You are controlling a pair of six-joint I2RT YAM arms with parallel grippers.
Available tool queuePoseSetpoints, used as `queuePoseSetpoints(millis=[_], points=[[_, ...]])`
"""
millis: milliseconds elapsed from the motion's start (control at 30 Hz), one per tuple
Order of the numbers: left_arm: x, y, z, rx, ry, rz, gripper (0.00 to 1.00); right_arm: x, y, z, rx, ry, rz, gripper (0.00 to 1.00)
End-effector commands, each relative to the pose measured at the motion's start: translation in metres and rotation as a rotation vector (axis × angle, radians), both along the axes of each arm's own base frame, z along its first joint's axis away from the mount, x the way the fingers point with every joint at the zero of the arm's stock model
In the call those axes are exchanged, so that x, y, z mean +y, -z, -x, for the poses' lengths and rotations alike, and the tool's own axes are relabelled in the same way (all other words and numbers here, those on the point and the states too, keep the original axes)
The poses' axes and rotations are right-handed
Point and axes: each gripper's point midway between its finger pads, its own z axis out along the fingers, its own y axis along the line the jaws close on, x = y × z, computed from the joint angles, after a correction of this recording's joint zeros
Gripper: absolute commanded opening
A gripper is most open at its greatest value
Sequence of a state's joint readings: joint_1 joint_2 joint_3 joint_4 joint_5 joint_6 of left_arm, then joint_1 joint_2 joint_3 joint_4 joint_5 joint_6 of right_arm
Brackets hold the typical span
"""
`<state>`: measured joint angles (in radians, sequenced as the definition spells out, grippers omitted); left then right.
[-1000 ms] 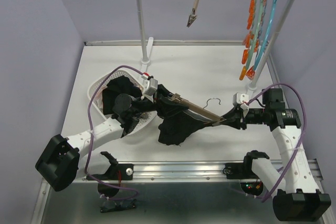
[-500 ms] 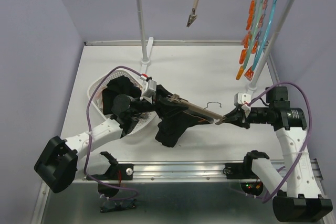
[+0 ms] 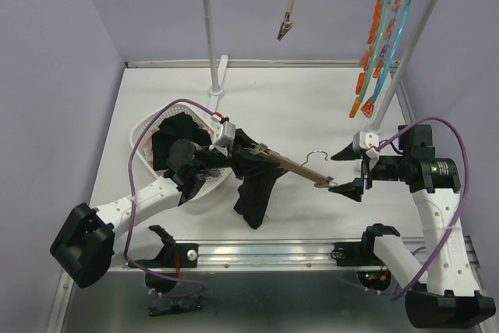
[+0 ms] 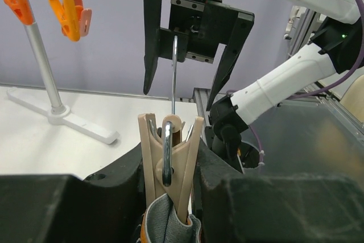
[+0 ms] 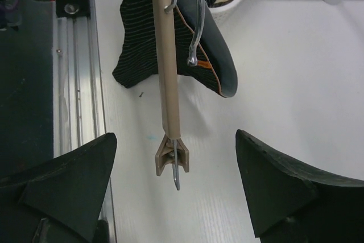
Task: Remove the underwear clipped to the hanger
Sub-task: Remove the underwear from the hanger.
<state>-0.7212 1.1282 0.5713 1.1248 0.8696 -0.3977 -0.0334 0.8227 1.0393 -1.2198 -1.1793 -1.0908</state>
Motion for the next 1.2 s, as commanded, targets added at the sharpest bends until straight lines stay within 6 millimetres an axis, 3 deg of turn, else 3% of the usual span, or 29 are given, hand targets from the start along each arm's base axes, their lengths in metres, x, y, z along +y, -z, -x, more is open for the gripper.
queuePoseSetpoints(millis=[0, 300, 800, 867, 1000, 1100, 1167], points=[[0.005, -0.041, 0.014, -0.122, 0.04, 0.1, 0.0, 0.013, -0.028, 0.005, -0.005, -0.067, -0.134, 0.9], [0.002, -0.052, 0.022, -0.103, 0.083, 0.167, 0.0, 0.021, -0.029, -0.002, 0.07, -0.122, -0.233, 0.9], [-0.014, -0.067, 0.014, -0.078, 0.074, 0.255, 0.0, 0.031, 0.0, 0.007, 0.182, -0.12, -0.206, 0.7], [-0.018, -0.068, 0.013, -0.07, 0.084, 0.265, 0.0, 0.031, 0.002, 0.006, 0.179, -0.116, -0.194, 0.63], [-0.022, -0.069, 0.013, -0.066, 0.092, 0.276, 0.0, 0.029, 0.001, 0.001, 0.151, -0.097, -0.17, 0.3], [-0.021, -0.07, 0.014, -0.069, 0.088, 0.285, 0.0, 0.027, 0.001, 0.001, 0.126, -0.086, -0.15, 0.19], [-0.019, -0.071, 0.016, -0.078, 0.087, 0.289, 0.0, 0.026, 0.001, 0.0, 0.113, -0.079, -0.141, 0.05]])
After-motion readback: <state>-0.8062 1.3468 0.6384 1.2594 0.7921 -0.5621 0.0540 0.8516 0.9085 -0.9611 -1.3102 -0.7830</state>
